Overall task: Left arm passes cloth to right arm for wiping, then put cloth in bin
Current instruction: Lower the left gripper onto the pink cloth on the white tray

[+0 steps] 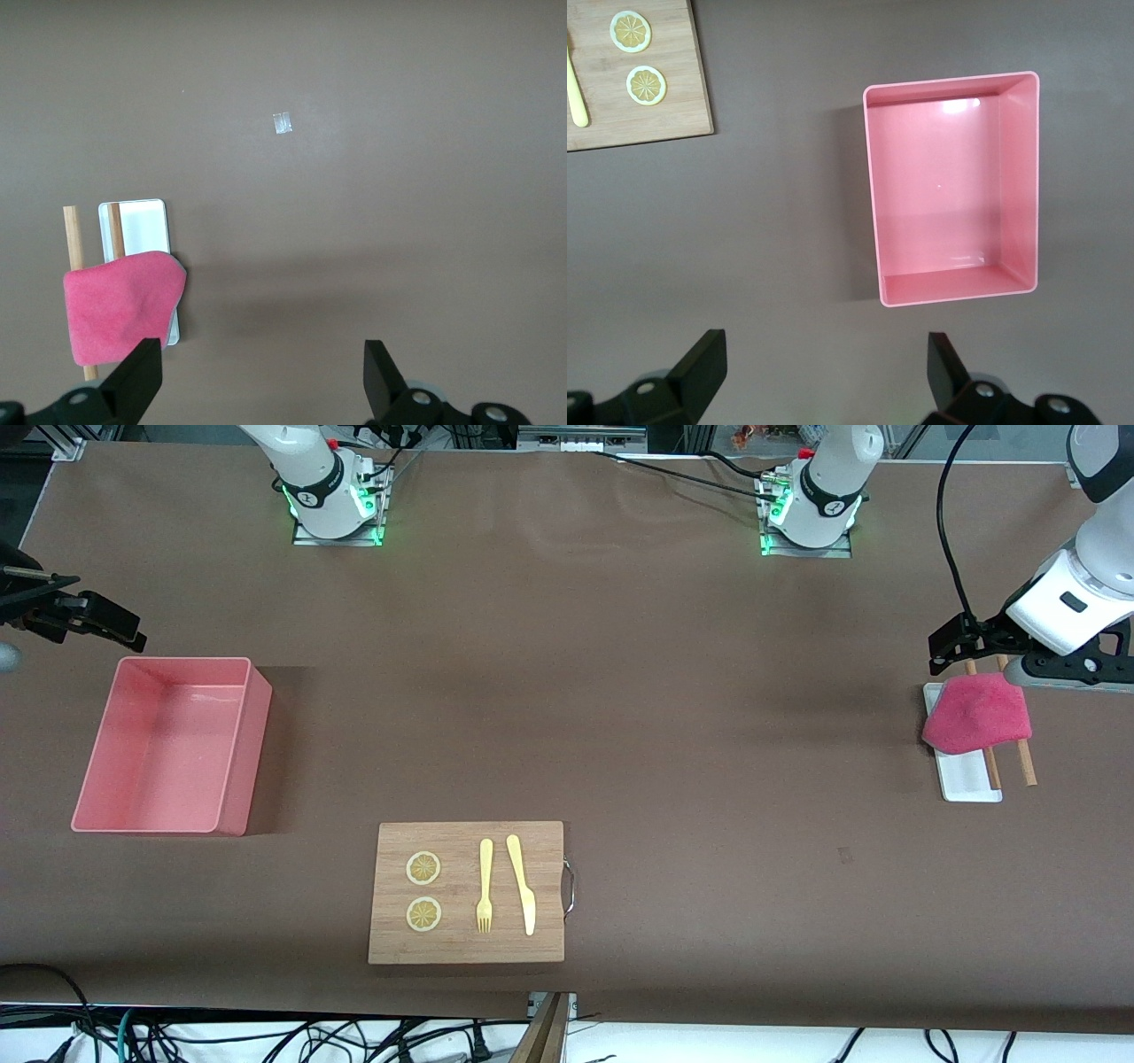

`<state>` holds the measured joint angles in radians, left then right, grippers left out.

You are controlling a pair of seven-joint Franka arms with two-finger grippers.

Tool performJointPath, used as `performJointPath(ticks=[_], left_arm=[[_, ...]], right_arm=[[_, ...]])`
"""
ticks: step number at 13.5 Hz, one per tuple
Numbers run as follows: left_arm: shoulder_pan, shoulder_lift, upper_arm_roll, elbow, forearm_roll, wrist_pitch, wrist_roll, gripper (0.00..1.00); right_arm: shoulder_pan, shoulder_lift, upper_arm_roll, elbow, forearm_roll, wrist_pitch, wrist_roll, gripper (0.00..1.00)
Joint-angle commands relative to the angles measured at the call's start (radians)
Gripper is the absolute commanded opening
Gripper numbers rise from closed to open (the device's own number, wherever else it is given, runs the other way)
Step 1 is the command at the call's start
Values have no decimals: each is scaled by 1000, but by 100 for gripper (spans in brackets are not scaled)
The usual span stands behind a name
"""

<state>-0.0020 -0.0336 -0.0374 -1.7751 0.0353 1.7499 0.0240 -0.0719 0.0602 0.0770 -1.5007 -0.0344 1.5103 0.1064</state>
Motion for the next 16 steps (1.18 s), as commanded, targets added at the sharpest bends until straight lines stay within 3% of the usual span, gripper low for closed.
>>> performJointPath(ticks=[1, 7, 16], left_arm=[[-3, -3, 19, -9, -24, 8, -6, 100], [-1, 70, 19, 92, -23, -56, -10, 100], [11, 74, 19, 92, -23, -56, -4, 100]], right_arm=[[1, 7, -5, 20, 11, -5, 6, 100], [1, 7, -5, 20, 11, -5, 4, 100], [0, 7, -3, 20, 13, -4, 3, 100]])
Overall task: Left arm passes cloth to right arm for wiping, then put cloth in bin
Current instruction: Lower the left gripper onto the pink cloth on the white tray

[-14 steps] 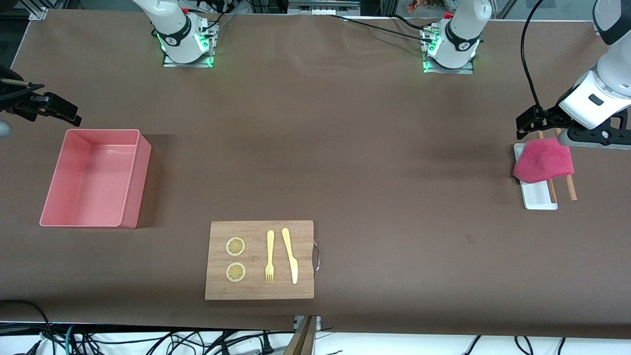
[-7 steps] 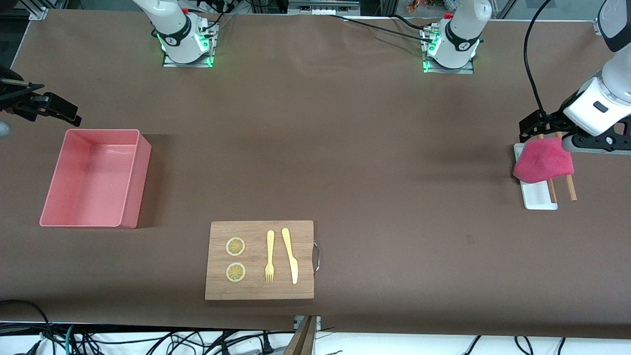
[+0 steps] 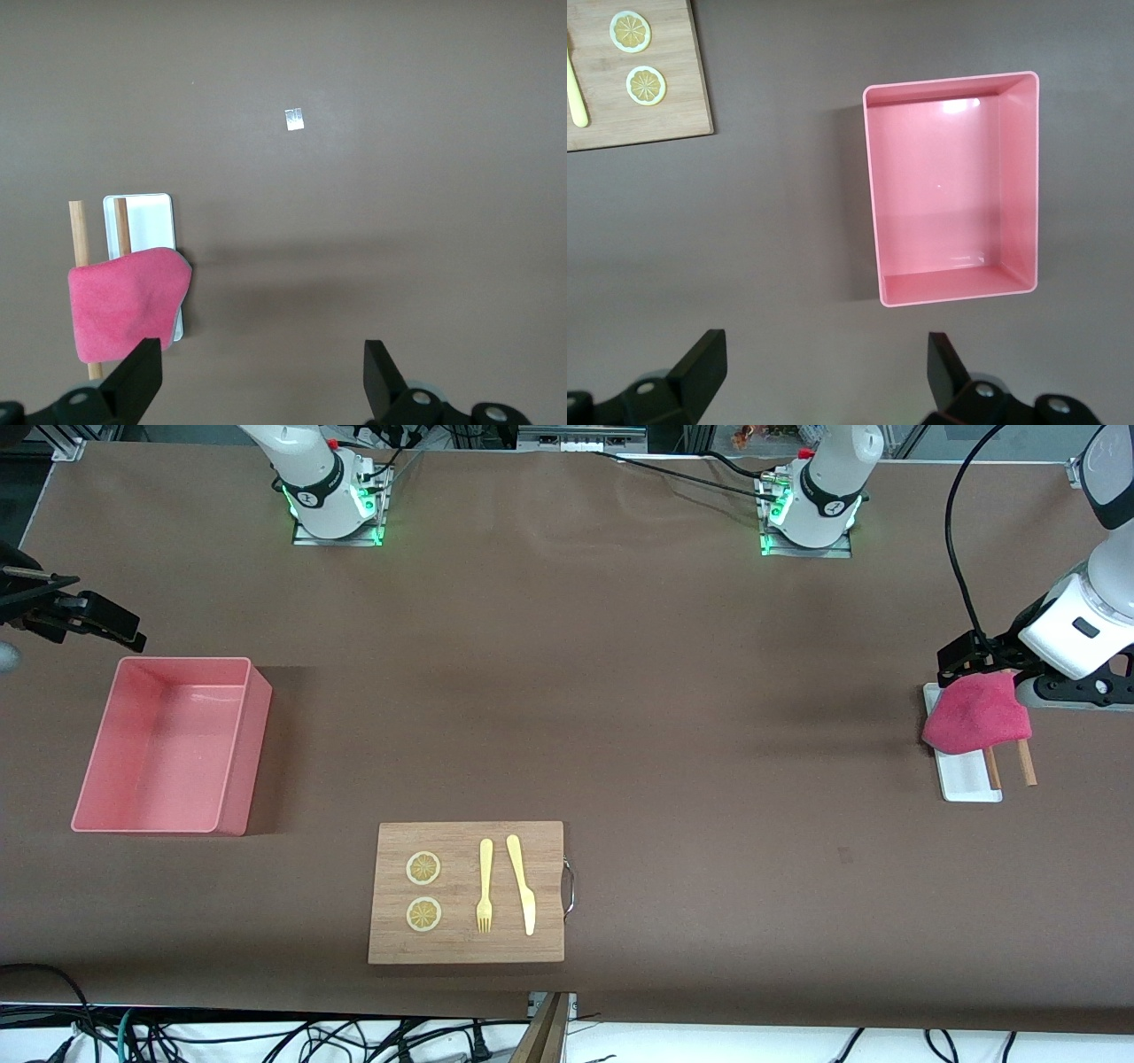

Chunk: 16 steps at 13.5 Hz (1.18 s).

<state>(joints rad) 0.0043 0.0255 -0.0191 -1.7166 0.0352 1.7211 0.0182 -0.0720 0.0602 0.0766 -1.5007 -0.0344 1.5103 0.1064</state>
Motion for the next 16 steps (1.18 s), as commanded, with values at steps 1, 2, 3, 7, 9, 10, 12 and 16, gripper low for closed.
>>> performJointPath(ticks=[1, 2, 3, 7, 9, 10, 12, 16], left_arm=[[5, 14, 1, 34, -23, -28, 5, 100], [5, 14, 1, 34, -23, -28, 5, 100], [5, 14, 1, 34, -23, -28, 5, 100], [5, 14, 1, 34, -23, -29, 6, 100], [5, 14, 1, 34, -23, -35, 6, 100], [5, 14, 1, 34, -23, -37, 8, 100], [5, 14, 1, 34, -21, -38, 8, 100], [2, 16, -2, 32, -12, -136, 9, 100]], right_arm=[[0, 7, -4, 20, 13, -4, 2, 100], [-2, 7, -4, 20, 13, -4, 6, 100], [-2, 9, -4, 20, 13, -4, 6, 100], [0, 7, -4, 20, 13, -4, 6, 100], [0, 9, -4, 20, 13, -4, 6, 100], [0, 7, -4, 20, 13, -4, 6, 100], [0, 7, -4, 20, 13, -4, 6, 100], [0, 9, -4, 20, 13, -4, 6, 100]])
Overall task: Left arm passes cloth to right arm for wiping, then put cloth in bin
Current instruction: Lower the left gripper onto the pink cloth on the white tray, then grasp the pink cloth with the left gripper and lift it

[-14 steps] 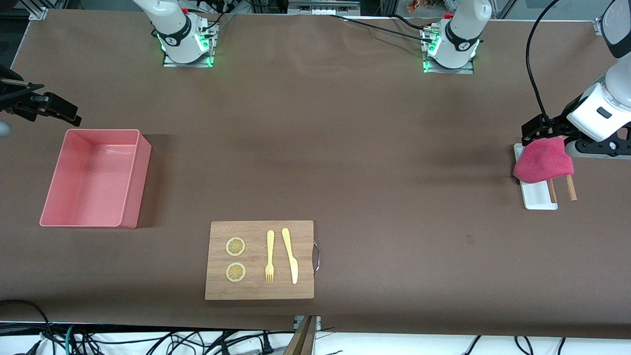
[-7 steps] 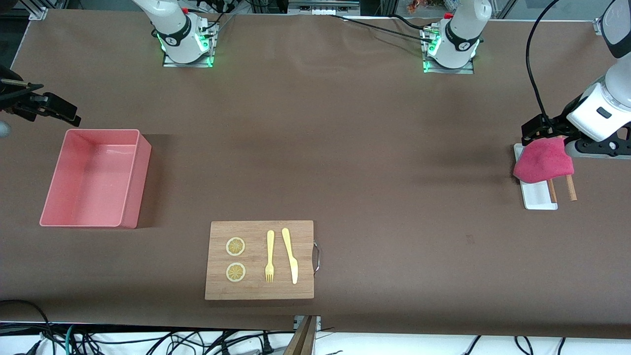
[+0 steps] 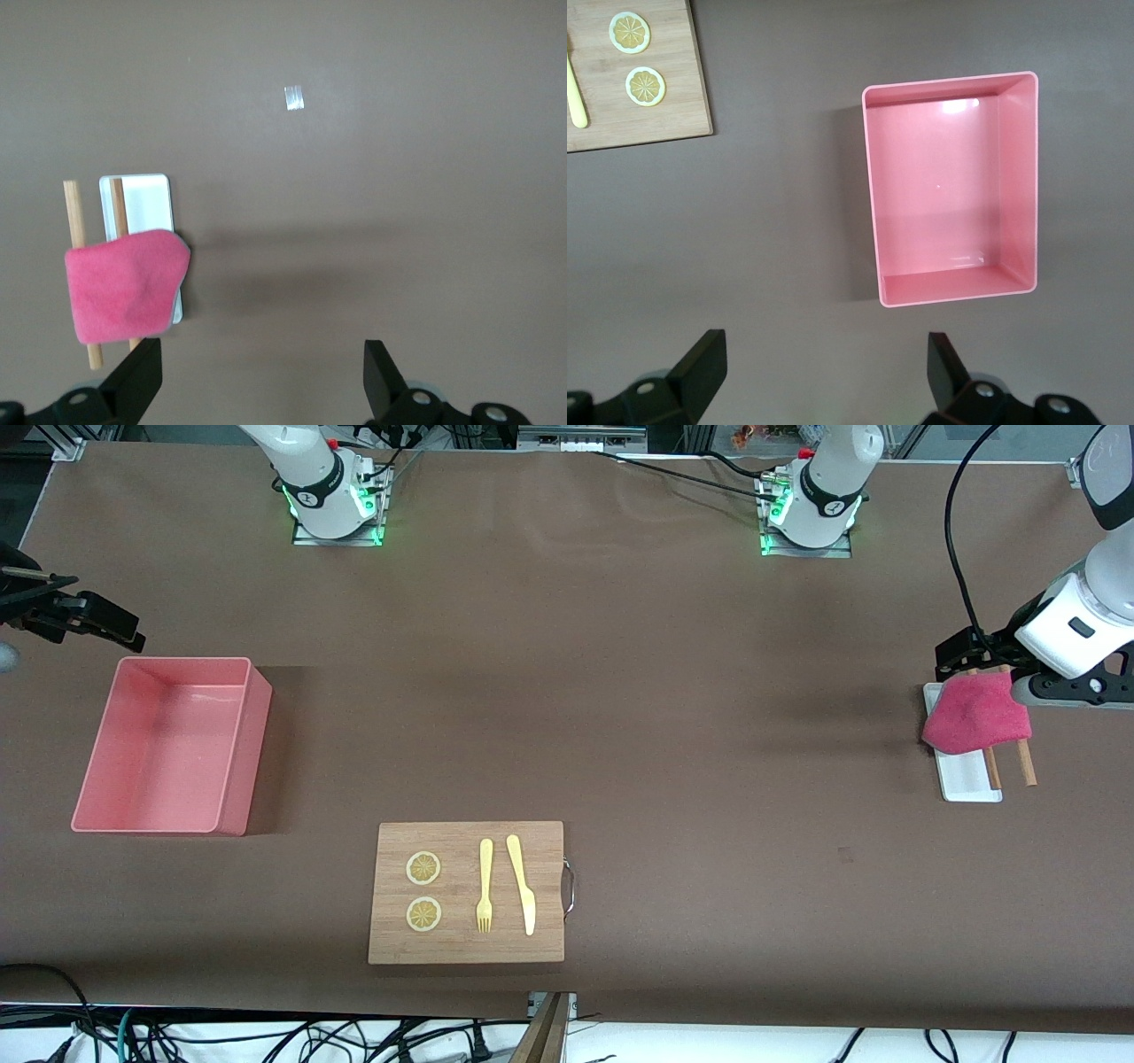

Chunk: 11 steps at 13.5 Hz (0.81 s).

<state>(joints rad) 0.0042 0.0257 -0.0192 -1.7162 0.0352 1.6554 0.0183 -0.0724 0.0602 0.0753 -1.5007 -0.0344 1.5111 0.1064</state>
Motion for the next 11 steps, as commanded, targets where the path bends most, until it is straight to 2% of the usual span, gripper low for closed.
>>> performJointPath(ticks=[1, 5, 8, 11], left_arm=[[0, 16, -5, 32, -14, -113, 12, 100], [-6, 49, -7, 32, -6, -262, 55, 100], [-15, 105, -8, 35, 99, -275, 184, 100], [-16, 216, -11, 79, 164, -269, 319, 100]], right_arm=[[0, 9, -3, 20, 13, -5, 6, 100], [0, 7, -3, 20, 13, -5, 7, 100], [0, 9, -3, 20, 13, -3, 6, 100], [-1, 15, -3, 20, 11, 9, 4, 100]])
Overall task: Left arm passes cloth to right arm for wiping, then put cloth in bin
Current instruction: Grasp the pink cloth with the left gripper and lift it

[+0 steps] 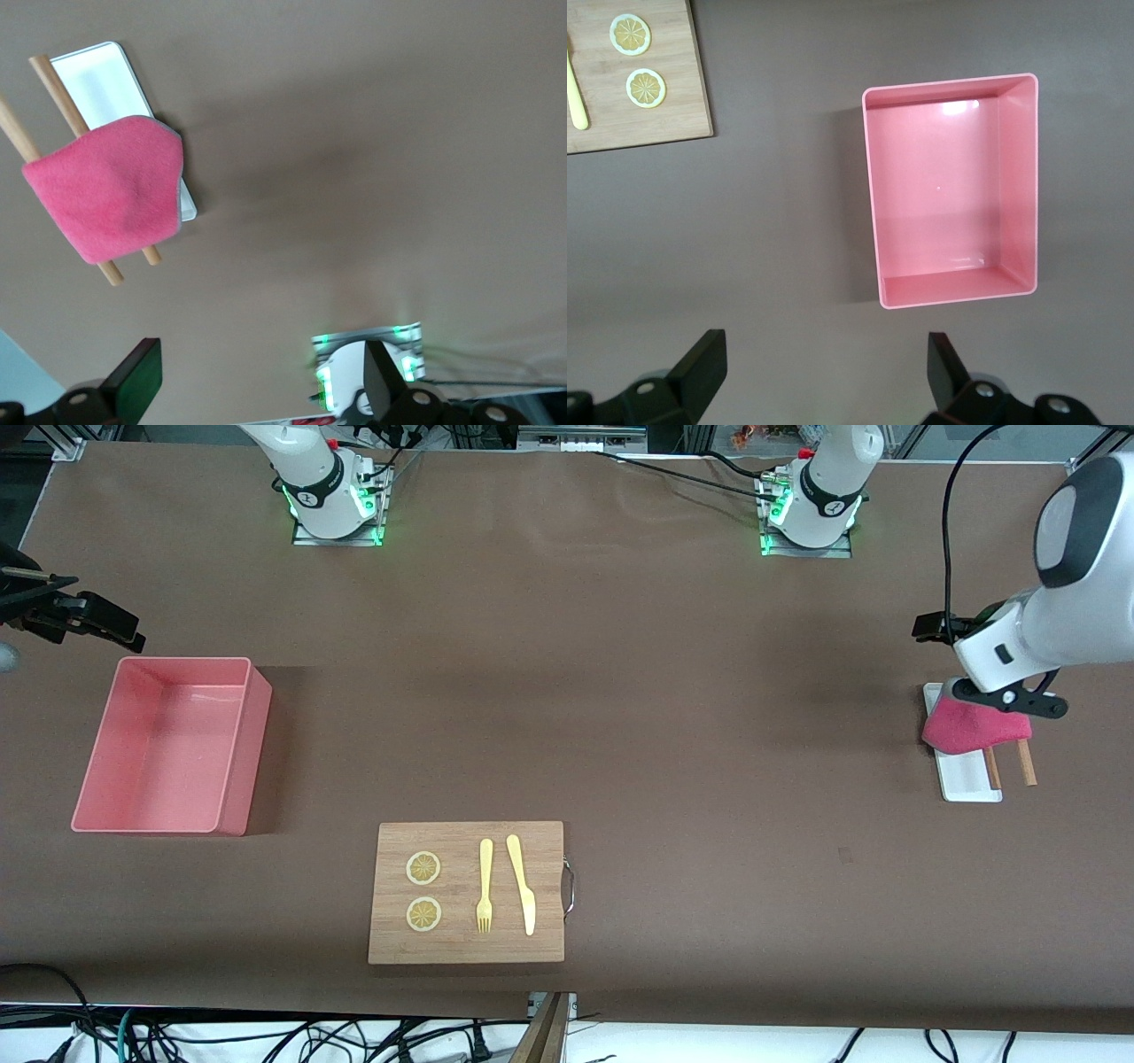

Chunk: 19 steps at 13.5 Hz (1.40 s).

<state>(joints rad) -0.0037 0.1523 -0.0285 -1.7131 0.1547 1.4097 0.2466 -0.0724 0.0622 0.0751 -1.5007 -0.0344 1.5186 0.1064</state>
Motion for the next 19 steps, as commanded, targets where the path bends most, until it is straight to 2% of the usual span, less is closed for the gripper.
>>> performJointPath(ticks=[1, 4, 8, 11, 13, 15, 16, 19], left_arm=[[-15, 149, -2, 119, 77, -23, 149, 100], [-64, 274, -4, 173, 204, -12, 250, 100], [-64, 375, -2, 165, 270, 165, 388, 100], [5, 469, 2, 164, 304, 318, 488, 100], [65, 529, 1, 161, 304, 426, 586, 100], [82, 540, 1, 149, 295, 430, 597, 100], [94, 540, 1, 123, 280, 428, 577, 96], [114, 540, 1, 75, 270, 428, 563, 92]], right_arm=[[0, 13, -3, 20, 11, 2, 4, 100], [-3, 11, -3, 20, 13, 5, 6, 100], [-10, 1, 2, 16, 10, 21, 4, 100], [-15, 1, 3, 7, 10, 31, -19, 100], [-17, 2, 3, 7, 2, 35, -112, 100], [-15, 2, 3, 7, 4, 35, -113, 100], [-17, 4, 3, 7, 8, 37, -110, 100], [-17, 2, 5, 7, 13, 37, -105, 100]])
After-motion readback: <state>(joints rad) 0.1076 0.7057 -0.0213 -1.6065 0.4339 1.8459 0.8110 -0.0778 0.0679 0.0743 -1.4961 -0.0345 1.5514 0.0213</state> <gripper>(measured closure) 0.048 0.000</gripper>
